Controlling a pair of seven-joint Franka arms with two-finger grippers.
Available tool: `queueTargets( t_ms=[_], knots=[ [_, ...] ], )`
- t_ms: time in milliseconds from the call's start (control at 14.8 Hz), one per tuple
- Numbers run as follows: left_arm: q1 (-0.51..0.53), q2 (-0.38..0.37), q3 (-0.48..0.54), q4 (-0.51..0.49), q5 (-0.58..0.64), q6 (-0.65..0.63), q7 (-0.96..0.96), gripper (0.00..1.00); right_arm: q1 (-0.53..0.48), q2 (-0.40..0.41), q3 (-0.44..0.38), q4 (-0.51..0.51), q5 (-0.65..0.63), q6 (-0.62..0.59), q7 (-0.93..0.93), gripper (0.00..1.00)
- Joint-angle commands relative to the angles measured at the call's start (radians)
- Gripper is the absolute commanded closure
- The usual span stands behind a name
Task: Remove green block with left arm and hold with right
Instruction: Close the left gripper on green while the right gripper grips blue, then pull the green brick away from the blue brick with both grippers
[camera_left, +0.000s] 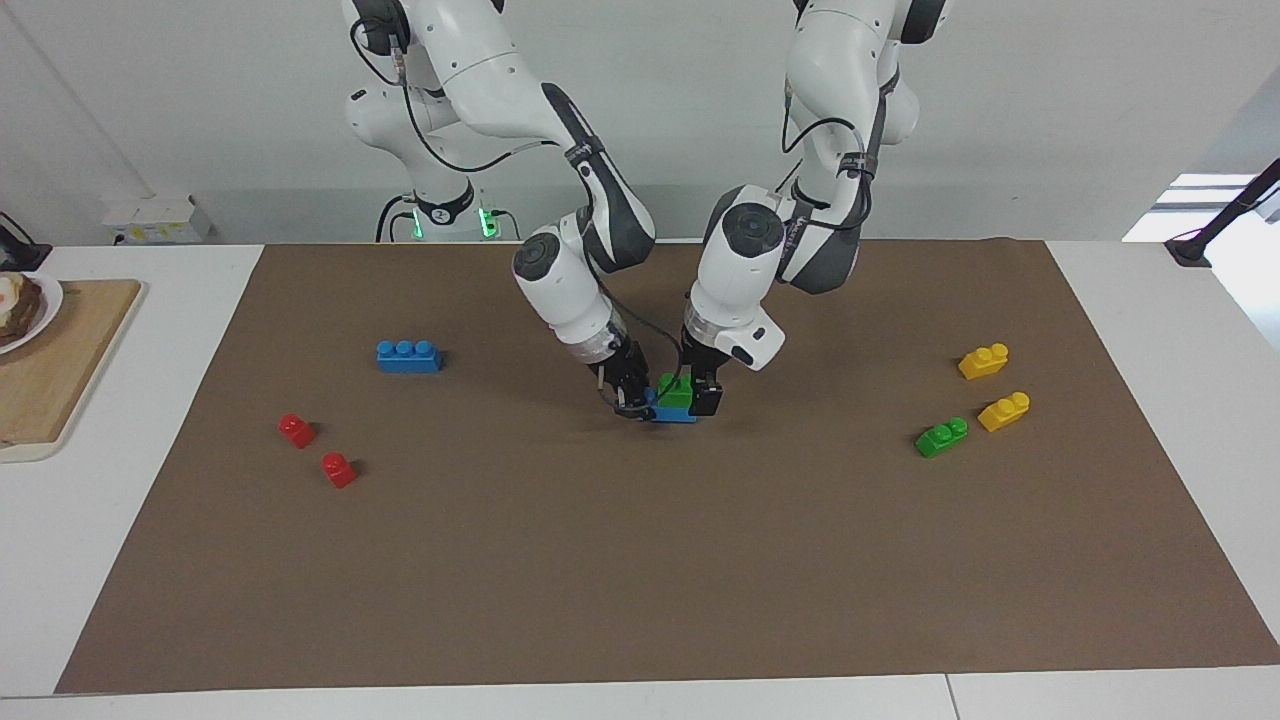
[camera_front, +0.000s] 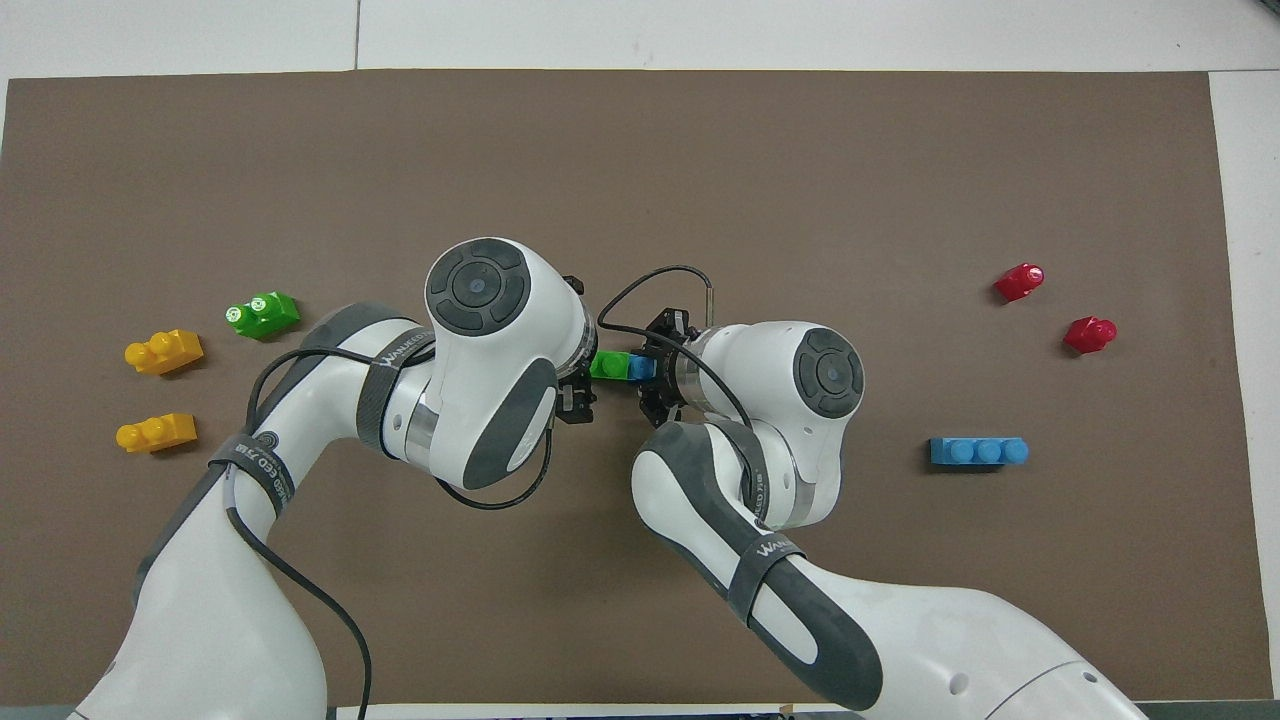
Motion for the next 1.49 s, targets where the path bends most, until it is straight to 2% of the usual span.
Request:
queueTargets(
  t_ms=[0,945,1283,1350,1418],
  knots=[
    [-0.051,-0.002,0.017,-0.004,0.006,0.001,-0.017,0.0,0.025,0.003,-0.002,-0.018,0.027,0.059,0.005,1.0],
    [-0.044,-0.014,0.022,-0.056,0.034,0.009,-0.023,0.02,0.027,0.005,-0.002,-0.019,0.027,0.062,-0.005,1.0],
    [-0.045,-0.016,0.022,-0.064,0.034,0.015,-0.023,0.35,0.025,0.005,-0.002,-0.019,0.027,0.062,-0.015,1.0],
    [-0.045,-0.016,0.022,-0.065,0.034,0.017,-0.023,0.46,0.025,0.005,-0.002,-0.019,0.027,0.062,-0.017,1.0],
    [-0.045,-0.016,0.022,-0.064,0.034,0.015,-0.023,0.6,0.025,0.005,-0.002,-0.019,0.027,0.062,-0.017,1.0]
  ],
)
